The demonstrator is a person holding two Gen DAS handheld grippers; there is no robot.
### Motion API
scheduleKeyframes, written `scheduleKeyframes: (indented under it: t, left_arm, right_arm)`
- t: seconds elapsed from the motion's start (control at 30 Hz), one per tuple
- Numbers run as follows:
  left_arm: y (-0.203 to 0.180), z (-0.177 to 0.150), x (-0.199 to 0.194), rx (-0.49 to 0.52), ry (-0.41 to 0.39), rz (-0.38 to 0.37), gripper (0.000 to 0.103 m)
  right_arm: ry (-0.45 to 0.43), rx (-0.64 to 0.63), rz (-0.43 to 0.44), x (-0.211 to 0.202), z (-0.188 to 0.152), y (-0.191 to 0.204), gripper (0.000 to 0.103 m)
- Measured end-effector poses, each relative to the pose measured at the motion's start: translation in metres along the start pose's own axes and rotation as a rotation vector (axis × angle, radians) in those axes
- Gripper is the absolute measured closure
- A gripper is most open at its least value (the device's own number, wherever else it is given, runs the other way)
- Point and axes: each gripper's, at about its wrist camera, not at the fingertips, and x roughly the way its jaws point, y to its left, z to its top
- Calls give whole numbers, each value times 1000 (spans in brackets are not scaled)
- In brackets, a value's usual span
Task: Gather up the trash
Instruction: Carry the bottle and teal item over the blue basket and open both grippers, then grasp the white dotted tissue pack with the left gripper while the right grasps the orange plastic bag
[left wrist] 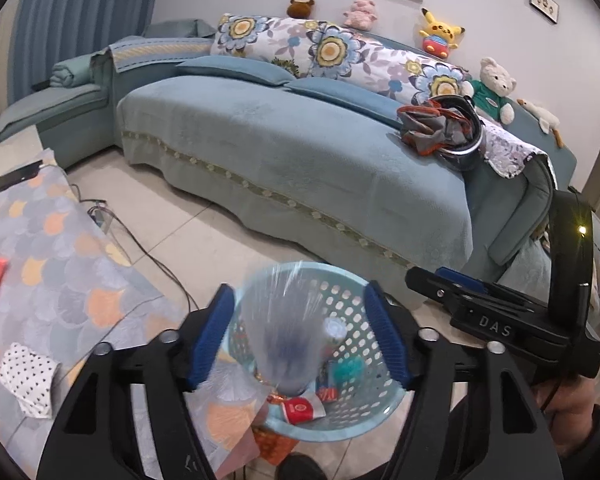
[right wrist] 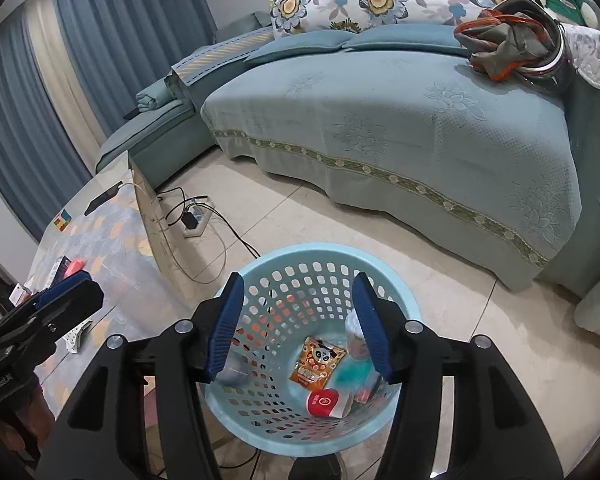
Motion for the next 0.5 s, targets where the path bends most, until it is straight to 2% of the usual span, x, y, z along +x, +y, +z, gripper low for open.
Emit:
scheduleKeyframes:
  t: [0.1,0.2,0.23,0.4,0.5]
  left_arm:
    - [3,-1,-1,4,5,25,33]
    - [17,-7,-6,-8,20,100,32]
    - [26,-11,-9,-17,29,137,32]
    - [92,-41,-29,-52,76,424,32]
    - [139,-55,-42,-132,96,504,32]
  right_arm:
    - [5,15,8,1,0,-1,50]
    - [10,21,22,2,0,0,50]
    - [11,21,24,2,0,1,50]
    - [26,-1,59,5,-1,13,48]
    - [36,-35,78,9,-4,27,48]
